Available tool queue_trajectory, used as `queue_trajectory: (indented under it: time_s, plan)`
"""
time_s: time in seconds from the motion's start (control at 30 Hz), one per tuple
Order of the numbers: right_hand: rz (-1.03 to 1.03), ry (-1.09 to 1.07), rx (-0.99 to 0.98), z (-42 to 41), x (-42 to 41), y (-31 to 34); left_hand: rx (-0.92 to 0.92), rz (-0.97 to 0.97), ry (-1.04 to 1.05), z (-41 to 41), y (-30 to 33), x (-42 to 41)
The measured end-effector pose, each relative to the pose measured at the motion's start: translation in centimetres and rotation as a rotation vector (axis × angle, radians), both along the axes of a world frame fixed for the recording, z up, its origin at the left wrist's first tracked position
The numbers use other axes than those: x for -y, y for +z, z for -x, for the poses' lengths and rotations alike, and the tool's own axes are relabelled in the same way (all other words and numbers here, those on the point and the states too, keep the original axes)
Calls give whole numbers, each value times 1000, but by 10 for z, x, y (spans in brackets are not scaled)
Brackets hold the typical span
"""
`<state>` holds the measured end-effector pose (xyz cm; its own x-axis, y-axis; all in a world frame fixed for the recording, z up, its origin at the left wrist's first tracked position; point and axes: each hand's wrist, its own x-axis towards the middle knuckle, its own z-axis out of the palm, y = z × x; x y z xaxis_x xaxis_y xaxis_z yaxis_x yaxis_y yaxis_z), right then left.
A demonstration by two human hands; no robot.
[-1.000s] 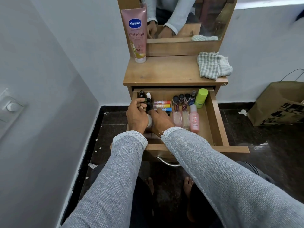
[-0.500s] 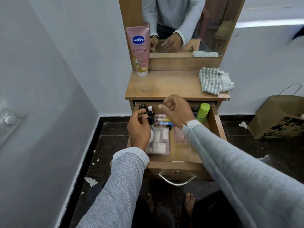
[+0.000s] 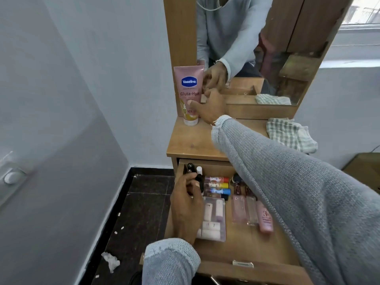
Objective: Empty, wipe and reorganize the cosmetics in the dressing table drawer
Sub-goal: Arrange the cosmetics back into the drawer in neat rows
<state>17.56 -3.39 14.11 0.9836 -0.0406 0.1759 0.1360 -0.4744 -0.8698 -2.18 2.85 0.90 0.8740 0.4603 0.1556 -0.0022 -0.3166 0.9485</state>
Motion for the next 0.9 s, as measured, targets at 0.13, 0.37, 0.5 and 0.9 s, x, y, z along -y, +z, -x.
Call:
queue_trajectory:
  time_s: [0.13, 0.37, 0.5, 0.9]
  plan:
    - [-68, 18, 14, -9, -16, -9, 21, 31, 9, 0, 0, -1]
    - [-125, 46, 43, -16, -23, -21, 21, 59, 8, -2, -2, -1]
    - [-213, 145, 23, -6, -13, -19, 31, 63, -6, -2, -4, -1]
    - [-132, 389, -42, 122, 82, -17, 55, 34, -50, 6, 10, -2]
